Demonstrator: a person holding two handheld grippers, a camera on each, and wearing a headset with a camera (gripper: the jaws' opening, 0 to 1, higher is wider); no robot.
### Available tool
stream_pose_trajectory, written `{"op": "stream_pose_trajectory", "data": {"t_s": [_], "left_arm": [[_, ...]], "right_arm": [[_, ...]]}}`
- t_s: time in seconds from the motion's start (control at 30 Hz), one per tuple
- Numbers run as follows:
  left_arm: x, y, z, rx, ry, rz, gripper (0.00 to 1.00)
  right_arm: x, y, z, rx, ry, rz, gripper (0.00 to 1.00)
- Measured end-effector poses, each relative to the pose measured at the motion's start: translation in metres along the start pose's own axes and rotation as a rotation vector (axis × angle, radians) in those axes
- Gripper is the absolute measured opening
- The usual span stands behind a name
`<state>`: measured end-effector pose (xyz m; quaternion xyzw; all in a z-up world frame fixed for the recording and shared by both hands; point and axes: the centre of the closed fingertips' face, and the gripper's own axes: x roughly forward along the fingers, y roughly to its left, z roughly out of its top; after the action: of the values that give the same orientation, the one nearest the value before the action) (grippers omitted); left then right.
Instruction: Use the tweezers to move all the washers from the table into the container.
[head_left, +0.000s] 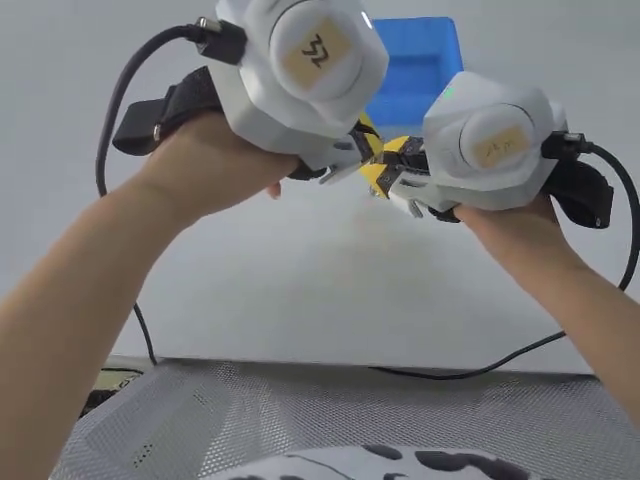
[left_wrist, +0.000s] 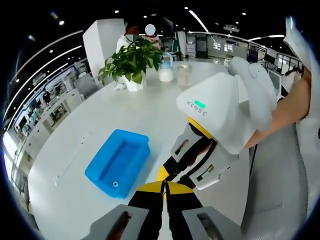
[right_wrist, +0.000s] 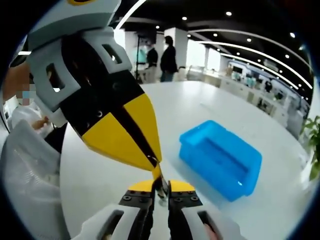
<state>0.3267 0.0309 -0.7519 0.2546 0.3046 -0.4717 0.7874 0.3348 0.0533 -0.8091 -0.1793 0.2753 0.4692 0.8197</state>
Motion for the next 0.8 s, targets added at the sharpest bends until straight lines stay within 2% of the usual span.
{"op": "stream_pose_trajectory", "data": {"t_s": [0.23,0.37,0.67,0.8], "left_arm": [[0.0006,-0.0047,-0.0007,0.025,0.003,-0.016,0.0],[0.0011,-0.0047,-0.004,0.04,0.007,-0.008,0.0],[0.0012,-0.0031,-0.0035,0.045,0.03,-0.015,0.0],[0.0003,-0.0045,-0.0026,0.086,0.042,-0.012,0.0]], "right_arm": [[-0.0012,0.0023,-0.0019,-0.008,-0.004,0.002,0.05],[-0.0011,0.0029,-0.0016,-0.009,-0.016,-0.001,0.04],[-0.0003,0.0028,0.0002,-0.041,0.011,-0.007,0.03],[-0.0012,0.0021,0.0015,-0.046,0.014,-0.011,0.04]]}}
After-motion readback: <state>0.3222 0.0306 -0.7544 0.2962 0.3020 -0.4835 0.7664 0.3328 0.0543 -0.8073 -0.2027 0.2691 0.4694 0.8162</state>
